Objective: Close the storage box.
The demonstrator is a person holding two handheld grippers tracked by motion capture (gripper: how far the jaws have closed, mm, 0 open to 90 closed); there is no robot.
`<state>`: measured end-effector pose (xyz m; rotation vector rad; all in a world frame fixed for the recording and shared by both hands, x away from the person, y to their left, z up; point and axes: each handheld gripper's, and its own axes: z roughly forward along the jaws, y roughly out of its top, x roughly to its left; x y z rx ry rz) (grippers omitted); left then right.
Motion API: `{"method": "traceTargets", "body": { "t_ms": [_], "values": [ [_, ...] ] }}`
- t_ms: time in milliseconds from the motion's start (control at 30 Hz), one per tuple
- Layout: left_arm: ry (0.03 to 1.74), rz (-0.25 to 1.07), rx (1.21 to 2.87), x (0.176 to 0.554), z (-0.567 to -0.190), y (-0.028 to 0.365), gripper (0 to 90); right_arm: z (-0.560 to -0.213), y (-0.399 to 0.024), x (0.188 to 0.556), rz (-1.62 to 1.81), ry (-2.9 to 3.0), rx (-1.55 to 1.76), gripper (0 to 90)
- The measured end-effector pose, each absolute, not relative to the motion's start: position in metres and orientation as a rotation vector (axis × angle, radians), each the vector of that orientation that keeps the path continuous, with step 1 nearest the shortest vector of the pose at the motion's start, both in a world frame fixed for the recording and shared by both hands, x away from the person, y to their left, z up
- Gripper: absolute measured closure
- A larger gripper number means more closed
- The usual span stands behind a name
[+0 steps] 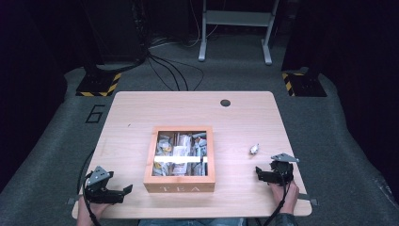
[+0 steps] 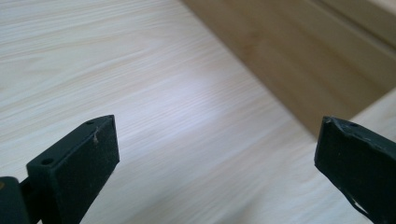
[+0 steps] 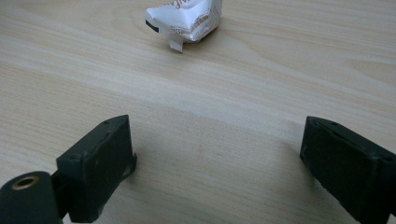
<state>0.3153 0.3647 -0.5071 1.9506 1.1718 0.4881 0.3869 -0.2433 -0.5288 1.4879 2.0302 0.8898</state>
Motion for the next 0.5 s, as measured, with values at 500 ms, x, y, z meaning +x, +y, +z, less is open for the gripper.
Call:
{"method": "traceTargets", "body": {
  "t_ms": [500],
  "values": [
    [1.253, 0.562, 2.073, 0.343, -0.530, 0.371, 0.0, -0.529, -0.243, 0.386, 0.881, 2.021, 1.493, 8.8]
  ]
}}
